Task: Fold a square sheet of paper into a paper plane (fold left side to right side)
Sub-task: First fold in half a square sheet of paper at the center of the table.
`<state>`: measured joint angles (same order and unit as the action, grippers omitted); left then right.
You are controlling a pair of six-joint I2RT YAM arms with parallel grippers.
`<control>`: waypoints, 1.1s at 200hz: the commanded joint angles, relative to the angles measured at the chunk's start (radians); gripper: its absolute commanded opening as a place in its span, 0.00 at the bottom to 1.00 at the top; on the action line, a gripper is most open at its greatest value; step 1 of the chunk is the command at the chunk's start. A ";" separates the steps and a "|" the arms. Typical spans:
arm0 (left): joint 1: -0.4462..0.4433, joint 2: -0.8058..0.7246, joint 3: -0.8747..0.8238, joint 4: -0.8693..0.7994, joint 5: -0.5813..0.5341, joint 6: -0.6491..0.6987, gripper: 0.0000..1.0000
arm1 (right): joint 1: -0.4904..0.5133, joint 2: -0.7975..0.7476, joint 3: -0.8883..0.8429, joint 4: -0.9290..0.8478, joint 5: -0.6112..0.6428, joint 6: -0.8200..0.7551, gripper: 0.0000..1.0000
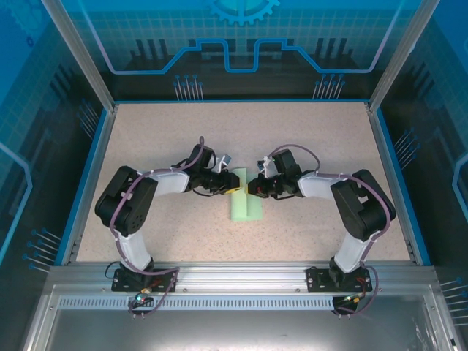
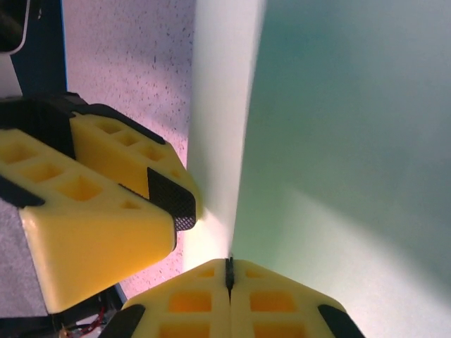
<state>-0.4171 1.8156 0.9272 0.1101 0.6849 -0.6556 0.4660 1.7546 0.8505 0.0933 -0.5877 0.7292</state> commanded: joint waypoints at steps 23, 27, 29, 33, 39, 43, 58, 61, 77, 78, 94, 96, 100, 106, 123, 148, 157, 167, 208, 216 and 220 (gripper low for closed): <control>-0.007 -0.100 -0.003 -0.104 -0.085 0.048 0.38 | 0.005 -0.021 0.056 -0.138 0.085 -0.075 0.00; -0.008 -0.111 -0.004 -0.118 -0.102 0.052 0.39 | 0.005 -0.025 0.058 -0.157 0.101 -0.083 0.00; -0.007 -0.117 -0.006 -0.126 -0.107 0.054 0.39 | 0.005 -0.027 0.060 -0.167 0.109 -0.087 0.00; -0.006 -0.122 -0.007 -0.143 -0.126 0.059 0.40 | 0.005 -0.030 0.063 -0.184 0.124 -0.095 0.00; -0.005 -0.134 -0.006 -0.169 -0.149 0.063 0.42 | 0.005 -0.034 0.068 -0.209 0.148 -0.107 0.00; -0.006 -0.137 -0.005 -0.184 -0.162 0.065 0.44 | 0.004 -0.038 0.070 -0.228 0.163 -0.114 0.00; -0.007 -0.134 -0.001 -0.227 -0.194 0.058 0.48 | 0.003 -0.045 0.082 -0.280 0.213 -0.135 0.00; -0.008 -0.132 0.002 -0.236 -0.199 0.056 0.49 | 0.004 -0.046 0.083 -0.291 0.223 -0.138 0.00; -0.017 -0.093 0.021 -0.262 -0.208 0.048 0.50 | 0.003 -0.050 0.091 -0.334 0.274 -0.150 0.00; -0.018 -0.090 0.022 -0.263 -0.208 0.048 0.50 | 0.003 -0.051 0.092 -0.336 0.276 -0.151 0.00; -0.039 -0.045 0.047 -0.272 -0.215 0.051 0.51 | 0.004 -0.050 0.095 -0.355 0.292 -0.160 0.00; -0.044 -0.041 0.053 -0.275 -0.217 0.051 0.51 | 0.004 -0.049 0.096 -0.357 0.292 -0.161 0.00; -0.048 -0.029 0.062 -0.276 -0.219 0.052 0.51 | 0.004 -0.049 0.097 -0.359 0.295 -0.163 0.00; -0.057 -0.014 0.073 -0.282 -0.222 0.055 0.52 | 0.005 -0.049 0.097 -0.364 0.299 -0.164 0.00; -0.074 0.025 0.100 -0.284 -0.226 0.051 0.52 | 0.004 -0.050 0.097 -0.368 0.306 -0.166 0.00; -0.085 0.062 0.120 -0.292 -0.243 0.047 0.50 | 0.005 -0.050 0.098 -0.376 0.313 -0.172 0.01; -0.088 0.070 0.126 -0.298 -0.248 0.048 0.48 | 0.005 -0.050 0.096 -0.372 0.313 -0.175 0.03; -0.091 0.080 0.130 -0.302 -0.249 0.048 0.46 | 0.005 -0.057 0.092 -0.366 0.311 -0.177 0.04; -0.097 0.113 0.144 -0.323 -0.276 0.054 0.41 | 0.001 -0.138 0.069 -0.385 0.390 -0.205 0.34; -0.097 0.118 0.145 -0.325 -0.279 0.052 0.41 | -0.001 -0.157 0.062 -0.401 0.422 -0.212 0.41; -0.098 0.121 0.145 -0.326 -0.280 0.053 0.41 | -0.003 -0.166 0.060 -0.410 0.441 -0.216 0.44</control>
<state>-0.5034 1.8931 1.0546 -0.1886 0.4442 -0.6220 0.4656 1.6634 0.9234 -0.2626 -0.2394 0.5484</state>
